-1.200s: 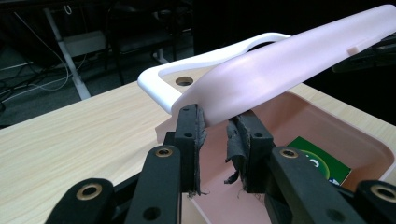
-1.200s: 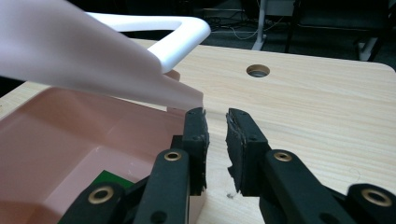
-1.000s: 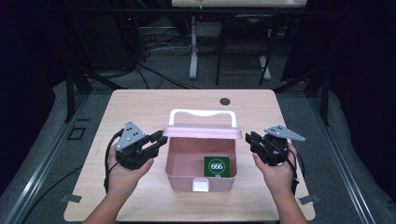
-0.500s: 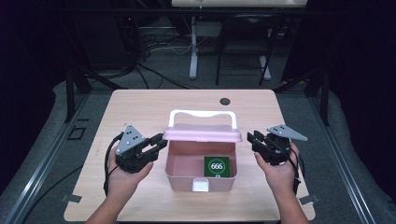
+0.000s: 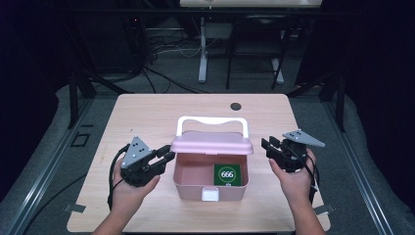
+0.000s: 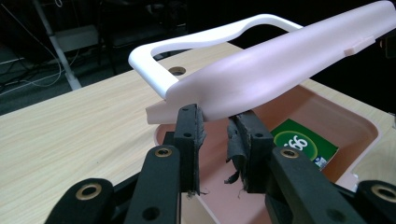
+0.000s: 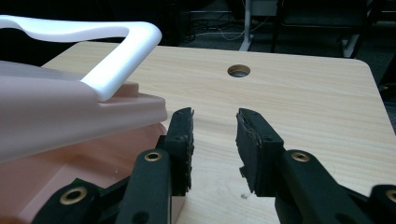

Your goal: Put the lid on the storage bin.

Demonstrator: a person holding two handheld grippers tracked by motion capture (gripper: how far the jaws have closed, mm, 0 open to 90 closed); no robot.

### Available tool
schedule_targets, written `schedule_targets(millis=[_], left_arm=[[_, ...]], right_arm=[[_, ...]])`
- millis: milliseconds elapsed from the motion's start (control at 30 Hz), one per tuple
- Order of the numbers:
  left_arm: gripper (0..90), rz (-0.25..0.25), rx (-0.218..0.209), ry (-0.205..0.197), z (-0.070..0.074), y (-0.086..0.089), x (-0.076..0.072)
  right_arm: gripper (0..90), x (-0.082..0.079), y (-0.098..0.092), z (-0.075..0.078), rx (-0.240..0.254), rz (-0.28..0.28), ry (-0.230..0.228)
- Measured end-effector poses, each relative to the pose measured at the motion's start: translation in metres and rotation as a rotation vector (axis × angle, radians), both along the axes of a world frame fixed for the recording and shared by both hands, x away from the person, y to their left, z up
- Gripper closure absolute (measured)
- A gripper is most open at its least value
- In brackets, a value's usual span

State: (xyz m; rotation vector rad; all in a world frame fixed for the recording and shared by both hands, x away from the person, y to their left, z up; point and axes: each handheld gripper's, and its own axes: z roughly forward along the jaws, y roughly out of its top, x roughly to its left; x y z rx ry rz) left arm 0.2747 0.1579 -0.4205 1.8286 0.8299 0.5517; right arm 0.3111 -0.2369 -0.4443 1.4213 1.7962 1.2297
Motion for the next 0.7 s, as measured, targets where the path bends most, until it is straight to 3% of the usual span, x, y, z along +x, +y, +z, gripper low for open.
schedule_targets(millis=[67, 700], left_arm=[[73.0, -0.002, -0.001, 0.003, -0.001, 0.000, -0.001], [73.5, -0.020, 0.002, 0.013, -0.014, 0.004, -0.012]], right_arm=[[66.0, 0.001, 0.000, -0.001, 0.009, -0.007, -0.016], [65.6, 0.002, -0.003, -0.003, 0.009, -0.009, 0.008]])
